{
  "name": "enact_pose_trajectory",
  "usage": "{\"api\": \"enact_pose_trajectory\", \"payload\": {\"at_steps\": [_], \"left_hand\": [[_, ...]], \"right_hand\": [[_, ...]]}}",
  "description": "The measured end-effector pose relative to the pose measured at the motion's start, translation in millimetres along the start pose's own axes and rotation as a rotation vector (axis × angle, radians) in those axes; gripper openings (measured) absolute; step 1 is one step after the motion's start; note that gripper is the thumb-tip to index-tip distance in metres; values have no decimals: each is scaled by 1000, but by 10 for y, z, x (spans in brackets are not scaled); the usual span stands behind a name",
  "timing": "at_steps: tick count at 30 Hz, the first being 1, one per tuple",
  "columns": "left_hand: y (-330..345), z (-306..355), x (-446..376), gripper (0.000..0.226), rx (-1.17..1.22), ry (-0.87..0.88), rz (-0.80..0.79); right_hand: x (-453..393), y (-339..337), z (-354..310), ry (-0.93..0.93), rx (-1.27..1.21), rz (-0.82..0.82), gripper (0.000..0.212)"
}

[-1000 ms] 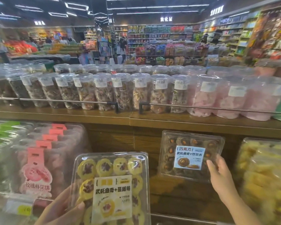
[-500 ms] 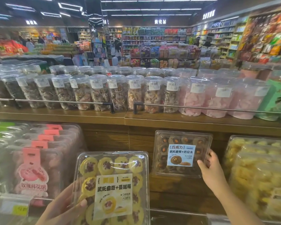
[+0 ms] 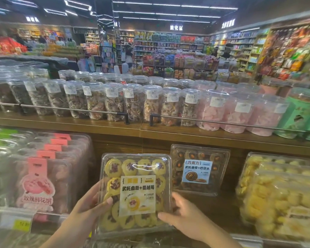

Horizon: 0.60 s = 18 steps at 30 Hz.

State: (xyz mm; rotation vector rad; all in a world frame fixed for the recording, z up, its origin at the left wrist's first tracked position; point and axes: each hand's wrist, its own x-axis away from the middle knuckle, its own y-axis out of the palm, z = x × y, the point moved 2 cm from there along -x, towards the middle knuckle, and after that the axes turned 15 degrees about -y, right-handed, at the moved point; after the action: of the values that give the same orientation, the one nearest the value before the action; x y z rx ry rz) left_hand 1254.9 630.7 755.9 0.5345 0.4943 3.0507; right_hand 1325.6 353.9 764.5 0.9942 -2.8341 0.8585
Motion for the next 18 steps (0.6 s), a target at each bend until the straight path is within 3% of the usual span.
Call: {"api": "enact_pose_trajectory", "payload": {"at_steps": [6,12,14,18], "left_hand": [[-385,52,-342,54,-97,36,131],[-645,205,-888,54,-494,176,487],[-757,202,-1110,42,-498,168,481],[-872,201,-1354,39,-411,153,460]], "right_hand": [[-506,307,-34,8,20,240,56],[-1036,532,101,43,-52,487,46],[-1170,556,104,31,-61,555,46],[-1337,548,74,5,35,604,47]]}}
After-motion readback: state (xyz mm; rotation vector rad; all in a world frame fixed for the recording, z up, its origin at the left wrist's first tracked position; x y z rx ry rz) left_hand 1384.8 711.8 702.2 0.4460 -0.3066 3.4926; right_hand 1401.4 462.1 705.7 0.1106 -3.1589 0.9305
